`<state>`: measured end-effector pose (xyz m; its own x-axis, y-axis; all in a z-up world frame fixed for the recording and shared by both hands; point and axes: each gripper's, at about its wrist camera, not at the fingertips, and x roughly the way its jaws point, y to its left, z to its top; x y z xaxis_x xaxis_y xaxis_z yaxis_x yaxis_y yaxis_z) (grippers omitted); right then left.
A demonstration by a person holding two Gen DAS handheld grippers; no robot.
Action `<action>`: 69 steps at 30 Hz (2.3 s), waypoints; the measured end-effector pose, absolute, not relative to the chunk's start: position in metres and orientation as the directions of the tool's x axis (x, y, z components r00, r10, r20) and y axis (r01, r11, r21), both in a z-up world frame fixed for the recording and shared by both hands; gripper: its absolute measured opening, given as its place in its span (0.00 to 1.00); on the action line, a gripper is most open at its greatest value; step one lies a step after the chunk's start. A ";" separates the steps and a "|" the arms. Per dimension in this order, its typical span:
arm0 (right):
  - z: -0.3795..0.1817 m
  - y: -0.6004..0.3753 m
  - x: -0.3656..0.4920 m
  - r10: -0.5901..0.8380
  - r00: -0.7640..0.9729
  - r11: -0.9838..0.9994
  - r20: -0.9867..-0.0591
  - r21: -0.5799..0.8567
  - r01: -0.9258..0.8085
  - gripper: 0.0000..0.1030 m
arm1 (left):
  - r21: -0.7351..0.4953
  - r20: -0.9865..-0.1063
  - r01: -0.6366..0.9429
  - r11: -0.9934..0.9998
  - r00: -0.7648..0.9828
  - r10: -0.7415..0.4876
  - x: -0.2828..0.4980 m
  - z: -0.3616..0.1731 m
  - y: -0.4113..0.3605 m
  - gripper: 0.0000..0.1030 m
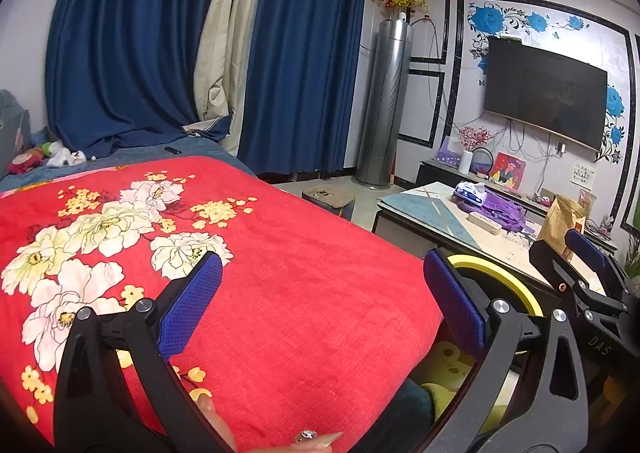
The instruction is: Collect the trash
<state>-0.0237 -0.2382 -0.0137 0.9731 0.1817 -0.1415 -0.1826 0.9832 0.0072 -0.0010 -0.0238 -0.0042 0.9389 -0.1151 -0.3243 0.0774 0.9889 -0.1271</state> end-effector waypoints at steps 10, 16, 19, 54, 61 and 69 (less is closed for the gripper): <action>-0.014 -0.238 -0.021 0.187 0.970 0.982 -0.155 0.008 -0.188 0.94 | -0.125 -0.326 0.078 0.989 0.938 -0.116 -0.002 -0.004 -0.025 0.90; -0.014 -0.237 -0.021 0.187 0.970 0.982 -0.155 0.008 -0.188 0.94 | -0.126 -0.326 0.079 0.989 0.938 -0.117 -0.002 -0.004 -0.025 0.90; -0.014 -0.237 -0.021 0.187 0.970 0.982 -0.153 0.009 -0.188 0.94 | -0.126 -0.326 0.079 0.989 0.938 -0.116 -0.002 -0.004 -0.025 0.90; -0.018 -0.236 -0.020 0.196 0.967 0.981 -0.164 0.014 -0.196 0.94 | -0.125 -0.327 0.079 0.989 0.938 -0.116 -0.002 -0.003 -0.025 0.90; -0.021 -0.236 -0.020 0.197 0.966 0.980 -0.167 0.015 -0.197 0.94 | -0.124 -0.329 0.078 0.989 0.937 -0.116 -0.003 -0.003 -0.026 0.90; -0.020 -0.236 -0.020 0.198 0.966 0.980 -0.167 0.015 -0.198 0.94 | -0.131 -0.348 0.081 0.988 0.929 -0.122 -0.001 -0.007 -0.027 0.90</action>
